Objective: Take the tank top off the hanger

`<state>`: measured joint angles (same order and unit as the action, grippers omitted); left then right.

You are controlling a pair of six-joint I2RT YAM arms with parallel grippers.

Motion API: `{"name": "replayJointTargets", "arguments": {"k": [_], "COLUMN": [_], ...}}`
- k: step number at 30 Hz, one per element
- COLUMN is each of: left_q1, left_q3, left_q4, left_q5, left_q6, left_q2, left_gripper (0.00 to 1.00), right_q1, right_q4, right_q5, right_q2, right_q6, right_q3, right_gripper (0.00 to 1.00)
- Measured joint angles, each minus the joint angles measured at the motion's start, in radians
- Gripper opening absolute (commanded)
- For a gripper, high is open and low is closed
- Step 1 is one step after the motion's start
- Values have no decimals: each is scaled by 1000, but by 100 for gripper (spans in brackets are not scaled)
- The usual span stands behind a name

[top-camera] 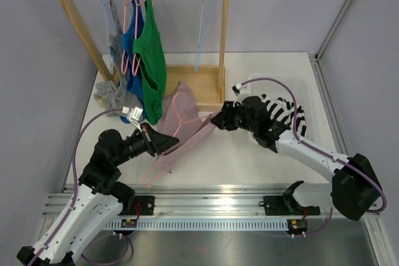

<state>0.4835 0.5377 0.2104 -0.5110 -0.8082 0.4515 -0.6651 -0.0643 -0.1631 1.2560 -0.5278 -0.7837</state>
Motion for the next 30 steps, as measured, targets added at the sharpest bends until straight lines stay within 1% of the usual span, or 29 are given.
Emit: {"name": "replayJointTargets", "arguments": {"k": [1, 2, 4, 6, 8, 10, 14, 19, 22, 26, 30], "left_q1": [0, 1, 1, 1, 1, 2, 2, 3, 3, 3, 3], "left_q3": [0, 0, 0, 5, 22, 47, 79, 93, 107, 141, 192], "left_q4": [-2, -2, -1, 15, 51, 90, 136, 164, 170, 165, 90], "left_q5": [-2, -2, -2, 0, 2, 1, -8, -11, -10, -4, 0], "left_q6": [-1, -1, 1, 15, 42, 77, 127, 154, 159, 160, 161], "left_q2": [0, 0, 0, 0, 3, 14, 26, 11, -10, -50, -60], "left_gripper": [0, 0, 0, 0, 0, 0, 0, 0, 0, 0, 0], "right_q1": [-1, -1, -1, -2, -2, -2, 16, 95, 126, 129, 130], "right_q4": [1, 1, 2, 12, 37, 85, 190, 299, 337, 340, 325], "right_q5": [8, 18, 39, 72, 114, 188, 291, 338, 295, 102, -117], "right_q2": [6, 13, 25, 29, 28, 28, 41, 87, 92, 58, -45], "right_q6": [7, 13, 19, 26, 37, 43, 54, 47, 43, 42, 41], "right_q3": [-2, -4, -10, -15, -21, -38, -103, -187, -192, -173, -147], "right_gripper": [19, 15, 13, 0, 0, 0, 0, 0, 0, 0, 0]}}
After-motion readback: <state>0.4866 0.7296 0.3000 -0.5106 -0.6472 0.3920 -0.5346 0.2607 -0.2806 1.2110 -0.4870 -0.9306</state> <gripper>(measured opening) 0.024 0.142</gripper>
